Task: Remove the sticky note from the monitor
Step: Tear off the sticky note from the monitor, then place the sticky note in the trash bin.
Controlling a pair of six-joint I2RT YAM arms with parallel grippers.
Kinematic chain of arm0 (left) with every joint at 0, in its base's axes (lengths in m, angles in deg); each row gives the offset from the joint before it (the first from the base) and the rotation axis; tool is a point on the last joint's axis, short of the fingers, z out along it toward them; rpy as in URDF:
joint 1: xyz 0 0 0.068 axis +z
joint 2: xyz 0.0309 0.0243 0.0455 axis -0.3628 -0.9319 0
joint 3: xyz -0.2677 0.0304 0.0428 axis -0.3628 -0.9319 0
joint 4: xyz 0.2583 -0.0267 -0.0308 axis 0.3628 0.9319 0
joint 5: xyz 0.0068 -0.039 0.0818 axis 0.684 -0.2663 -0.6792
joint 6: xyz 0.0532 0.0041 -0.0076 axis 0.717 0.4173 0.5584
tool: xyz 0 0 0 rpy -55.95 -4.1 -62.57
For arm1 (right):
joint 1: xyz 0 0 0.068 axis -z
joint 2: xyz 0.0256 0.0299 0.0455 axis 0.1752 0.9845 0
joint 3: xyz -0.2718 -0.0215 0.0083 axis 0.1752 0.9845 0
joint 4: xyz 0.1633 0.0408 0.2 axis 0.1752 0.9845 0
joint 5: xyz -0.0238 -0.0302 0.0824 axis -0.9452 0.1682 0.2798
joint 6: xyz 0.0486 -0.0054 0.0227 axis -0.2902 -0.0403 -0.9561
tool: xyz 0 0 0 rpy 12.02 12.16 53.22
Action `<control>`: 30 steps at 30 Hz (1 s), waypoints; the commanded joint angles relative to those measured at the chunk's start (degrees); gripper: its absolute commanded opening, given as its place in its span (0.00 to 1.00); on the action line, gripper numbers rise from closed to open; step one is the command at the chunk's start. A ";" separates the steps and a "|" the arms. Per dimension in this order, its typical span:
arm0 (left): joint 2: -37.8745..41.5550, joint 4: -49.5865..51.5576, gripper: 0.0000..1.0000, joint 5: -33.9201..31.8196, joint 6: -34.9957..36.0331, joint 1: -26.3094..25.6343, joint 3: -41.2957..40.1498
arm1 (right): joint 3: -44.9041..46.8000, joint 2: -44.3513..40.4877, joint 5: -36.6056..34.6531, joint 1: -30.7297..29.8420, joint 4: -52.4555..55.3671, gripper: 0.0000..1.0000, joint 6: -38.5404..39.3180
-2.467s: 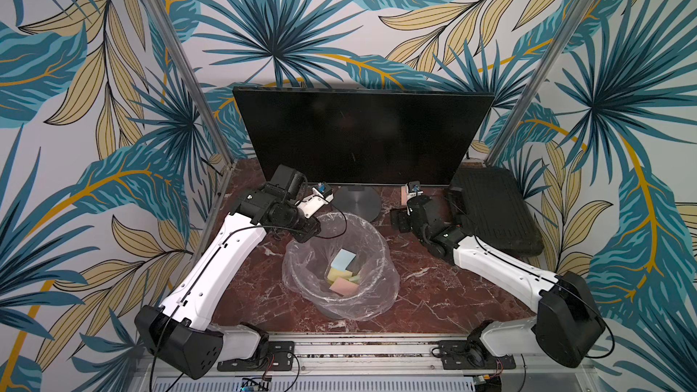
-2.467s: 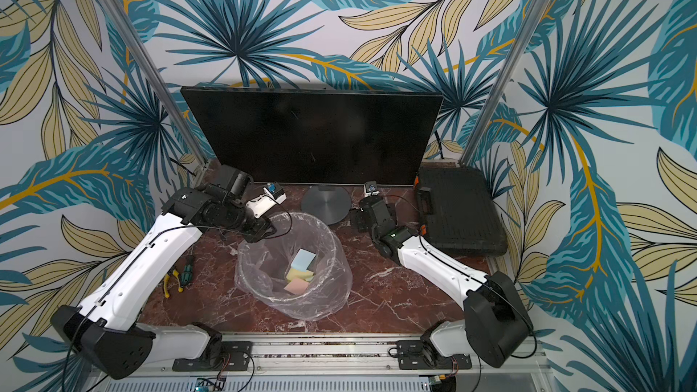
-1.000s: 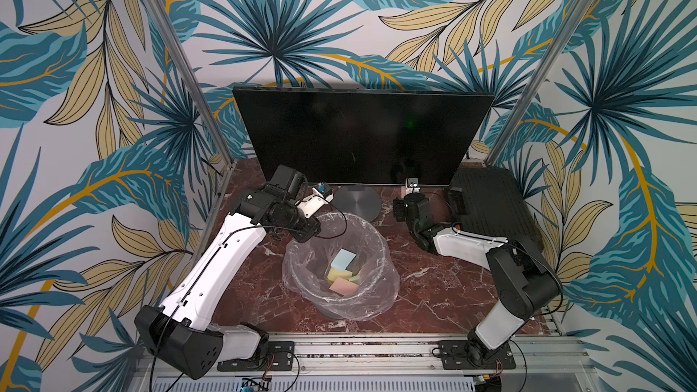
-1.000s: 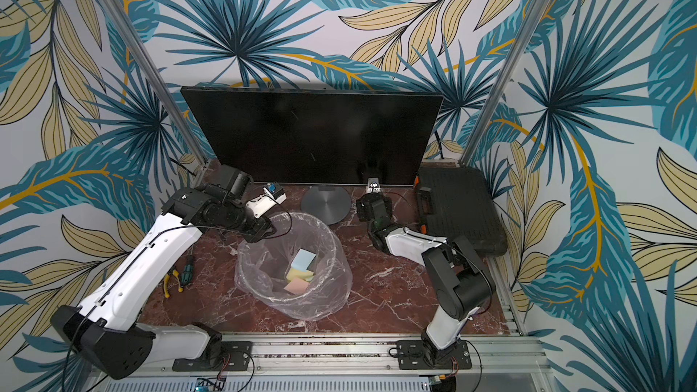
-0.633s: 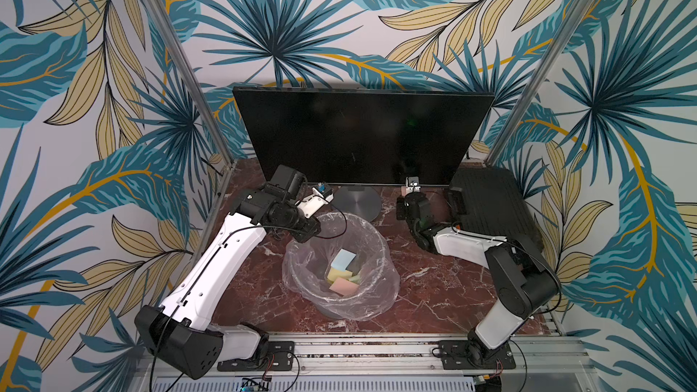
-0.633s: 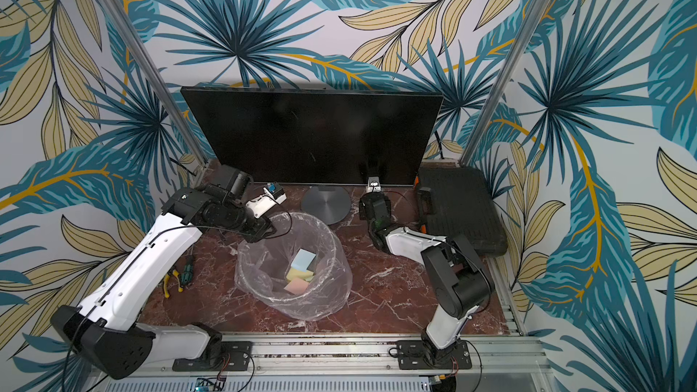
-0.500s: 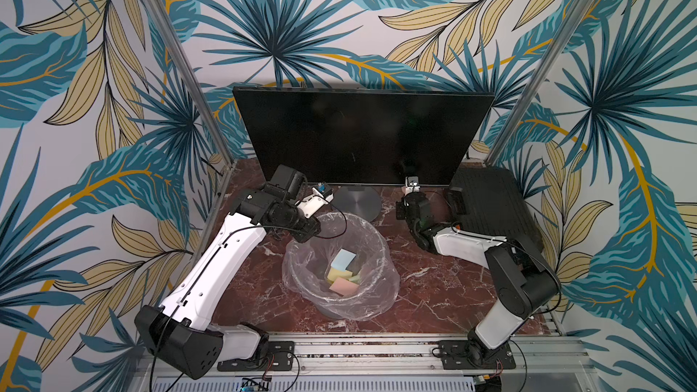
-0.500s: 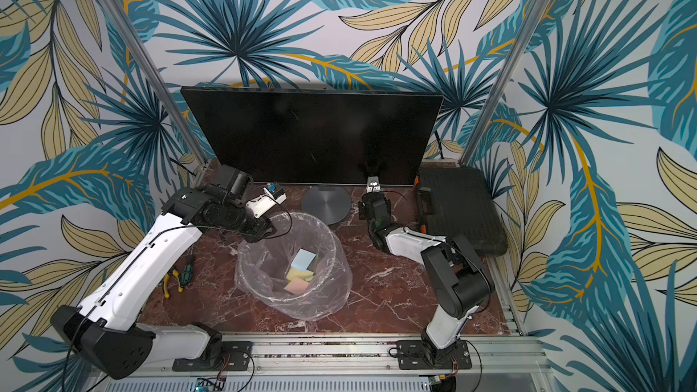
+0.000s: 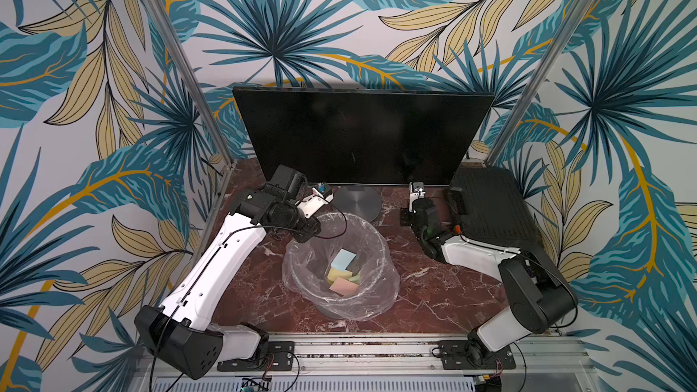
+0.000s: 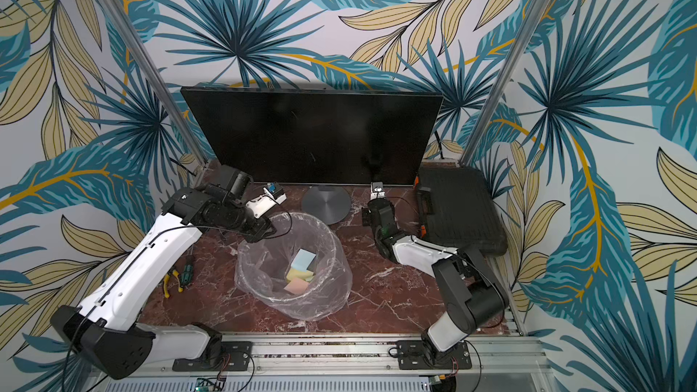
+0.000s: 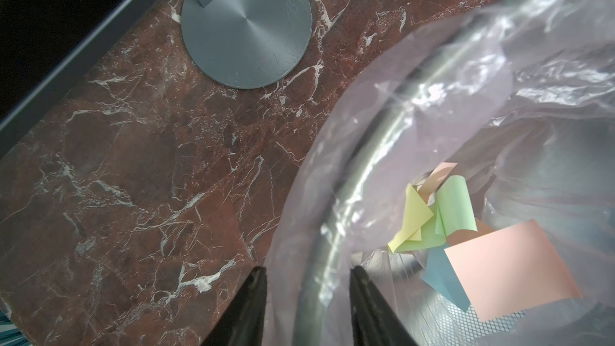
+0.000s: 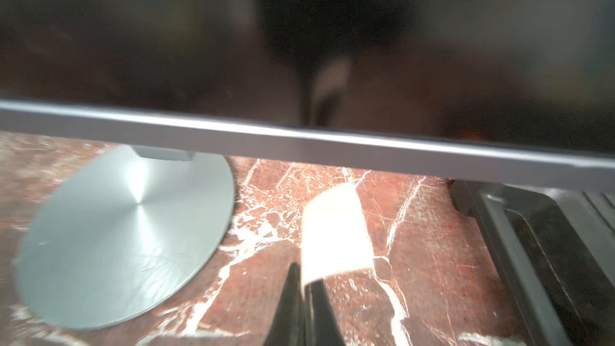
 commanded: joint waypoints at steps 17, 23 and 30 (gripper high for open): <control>0.83 -0.18 0.44 -0.21 -0.09 -0.02 -0.35 | 8.80 -40.09 23.77 0.10 27.20 0.00 -10.37; 0.84 -0.24 0.44 -0.13 -0.12 -0.01 -0.42 | 5.85 -46.46 28.85 0.18 35.78 0.00 -11.47; 0.67 -0.28 0.44 -0.22 -0.15 0.01 -0.43 | 0.14 -48.38 37.36 0.10 41.62 0.00 -13.39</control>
